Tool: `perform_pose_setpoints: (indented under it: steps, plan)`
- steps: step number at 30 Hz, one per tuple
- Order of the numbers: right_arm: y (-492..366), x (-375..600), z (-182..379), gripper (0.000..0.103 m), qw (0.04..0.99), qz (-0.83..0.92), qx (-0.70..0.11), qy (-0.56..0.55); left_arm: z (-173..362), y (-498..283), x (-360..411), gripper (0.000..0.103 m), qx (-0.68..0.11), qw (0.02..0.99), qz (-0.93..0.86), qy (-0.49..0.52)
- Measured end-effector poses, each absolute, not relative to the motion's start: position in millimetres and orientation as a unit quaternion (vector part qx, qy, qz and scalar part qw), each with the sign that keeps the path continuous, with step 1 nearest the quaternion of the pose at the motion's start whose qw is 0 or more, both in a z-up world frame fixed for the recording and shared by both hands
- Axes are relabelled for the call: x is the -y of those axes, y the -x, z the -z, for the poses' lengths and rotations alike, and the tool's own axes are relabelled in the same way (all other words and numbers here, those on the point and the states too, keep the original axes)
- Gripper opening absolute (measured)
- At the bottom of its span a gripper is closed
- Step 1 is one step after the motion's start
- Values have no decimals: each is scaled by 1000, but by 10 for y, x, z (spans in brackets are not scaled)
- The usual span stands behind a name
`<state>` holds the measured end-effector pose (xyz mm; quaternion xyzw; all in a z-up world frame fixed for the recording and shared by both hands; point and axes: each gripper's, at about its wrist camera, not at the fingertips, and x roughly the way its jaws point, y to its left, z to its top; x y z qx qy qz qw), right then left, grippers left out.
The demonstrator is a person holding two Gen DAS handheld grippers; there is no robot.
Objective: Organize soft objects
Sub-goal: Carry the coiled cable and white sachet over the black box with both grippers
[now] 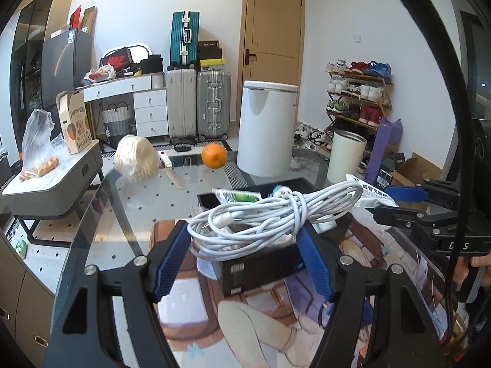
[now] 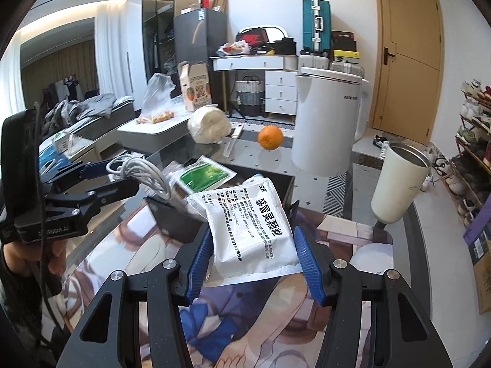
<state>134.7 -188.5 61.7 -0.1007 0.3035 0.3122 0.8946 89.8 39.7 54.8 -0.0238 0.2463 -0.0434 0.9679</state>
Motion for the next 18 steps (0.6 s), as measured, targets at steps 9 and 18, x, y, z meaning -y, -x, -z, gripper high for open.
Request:
perform_pose_setpoints:
  steps: [9,18]
  plan:
    - [-1633,1709,-579,55,901,-288,-310,100,-530,-1168,-425,71,-245,968,41,28]
    - [-1899,1438,-424,55,891,-291,-324,126,-460,-1377,-457,71,-253,966,38,31]
